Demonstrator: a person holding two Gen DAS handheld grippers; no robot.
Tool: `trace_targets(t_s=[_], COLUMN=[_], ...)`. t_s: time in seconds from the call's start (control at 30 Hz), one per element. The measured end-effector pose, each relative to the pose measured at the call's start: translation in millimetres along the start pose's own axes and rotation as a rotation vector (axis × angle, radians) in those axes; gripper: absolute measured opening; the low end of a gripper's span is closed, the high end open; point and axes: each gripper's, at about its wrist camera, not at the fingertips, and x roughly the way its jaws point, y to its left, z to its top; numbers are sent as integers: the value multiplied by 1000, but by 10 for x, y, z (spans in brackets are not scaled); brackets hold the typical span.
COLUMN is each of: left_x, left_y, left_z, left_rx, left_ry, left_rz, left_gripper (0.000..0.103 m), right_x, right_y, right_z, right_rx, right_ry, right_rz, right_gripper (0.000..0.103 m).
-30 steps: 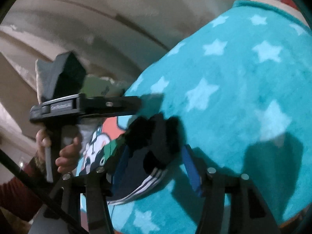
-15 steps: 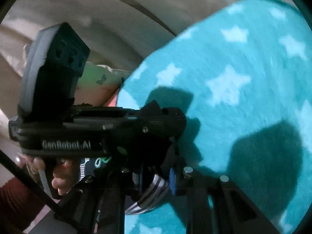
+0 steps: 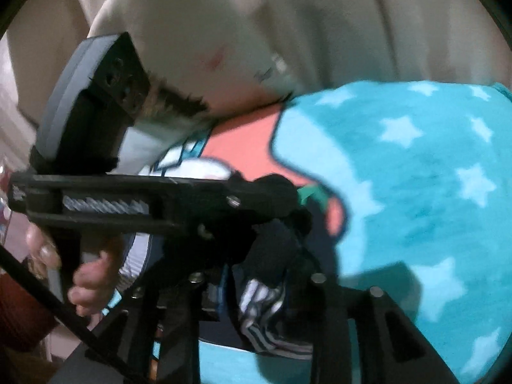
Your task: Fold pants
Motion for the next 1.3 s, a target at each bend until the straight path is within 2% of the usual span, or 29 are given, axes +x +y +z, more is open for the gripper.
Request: trace_targets(t_s=[0.13,0.23,0.33,0.43,0.5,0.57,0.67,0.77,0.87,0.93,1.0,1.13,1.23,1.3], left_x=[-456,-791,-1081,-1321,-1449,-1539,-1636,-1711,-1813,-1866,-1923,-1996,-1975,-1931], left_y=[349,540,681,796,853,891,963,1056,1143,1196,1268,1425,1536,1589], left_z=[-263,-436,-623,-796,-893,-978,-1112,-1260,-1405,-1488,-1579,-1757,-1875,-1948], left_rx=[-104,-164,-221,-257,-260,-256,-260,-280,-306,-334,-361,-422,-462,-482], left_ry=[-95,-162,-222,-267,-283,-293,-302,-307,-321,-333,-348,-368,-359,-346], left_rz=[-4,3,26,70,126,186,222,248,267,276,292,309,317,322], left_gripper=[48,53,54,54,54,54,54,54,54,54,54,54,54,54], right_x=[186,217,49,-324,-368,-281,-10,361,602,653,589,400,438,503], right_y=[268,437,562,570,523,475,453,443,523,654,754,864,936,1057], right_z=[-146,-225,-210,-137,-58,31,99,112,40,13,-11,20,43,58], right_rx=[-49,-71,-65,-25,6,25,46,93,122,93,67,48,41,17], right_ry=[53,84,75,-5,-28,-22,-2,64,128,156,150,98,121,144], right_rz=[1,-5,31,32,-11,-76,-95,-63,49,79,91,61,49,60], right_gripper=[57,60,60,60,51,36,29,28,29,30,30,43,43,49])
